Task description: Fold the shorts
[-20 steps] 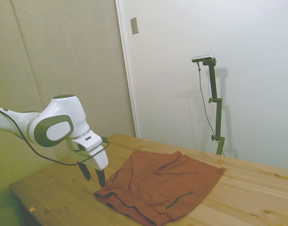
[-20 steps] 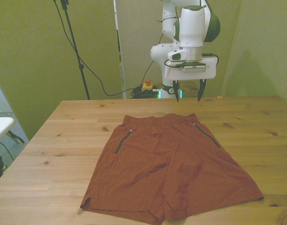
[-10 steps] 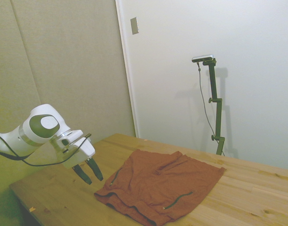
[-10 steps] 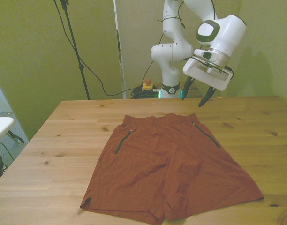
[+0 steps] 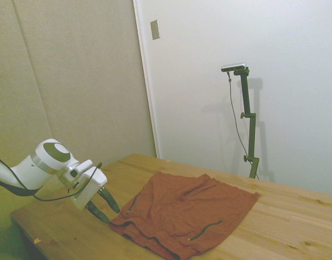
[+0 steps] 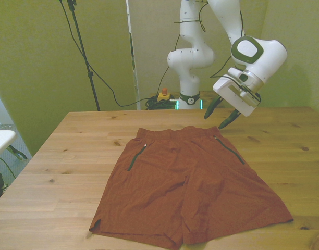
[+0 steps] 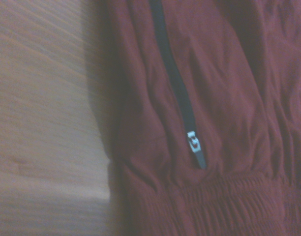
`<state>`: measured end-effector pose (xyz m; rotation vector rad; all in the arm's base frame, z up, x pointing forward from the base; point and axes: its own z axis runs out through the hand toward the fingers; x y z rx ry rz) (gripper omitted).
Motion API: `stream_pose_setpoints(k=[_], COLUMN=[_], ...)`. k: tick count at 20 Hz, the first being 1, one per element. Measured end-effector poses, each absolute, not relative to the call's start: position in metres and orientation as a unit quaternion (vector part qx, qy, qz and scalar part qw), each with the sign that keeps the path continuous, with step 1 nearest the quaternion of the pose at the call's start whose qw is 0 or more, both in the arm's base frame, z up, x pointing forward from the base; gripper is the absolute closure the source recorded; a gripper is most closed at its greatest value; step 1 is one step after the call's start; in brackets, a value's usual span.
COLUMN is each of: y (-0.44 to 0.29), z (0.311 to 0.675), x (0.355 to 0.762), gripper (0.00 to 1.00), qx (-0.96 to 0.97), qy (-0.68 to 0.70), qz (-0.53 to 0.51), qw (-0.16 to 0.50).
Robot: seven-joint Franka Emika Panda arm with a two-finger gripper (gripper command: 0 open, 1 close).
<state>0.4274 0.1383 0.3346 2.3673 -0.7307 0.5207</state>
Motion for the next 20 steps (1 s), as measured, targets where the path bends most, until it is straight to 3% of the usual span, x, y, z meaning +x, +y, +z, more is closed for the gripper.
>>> stream_pose_setpoints(k=[8,9,20], y=[0.13,0.126,0.12], z=[0.325,0.324,0.317], x=[0.442,0.443,0.441], gripper=[0.0,1.0,1.0], qx=[0.883,0.881,0.875], qy=[-0.276,-0.277,-0.277], qz=[0.183,0.181,0.17], qw=[0.332,0.339,0.357])
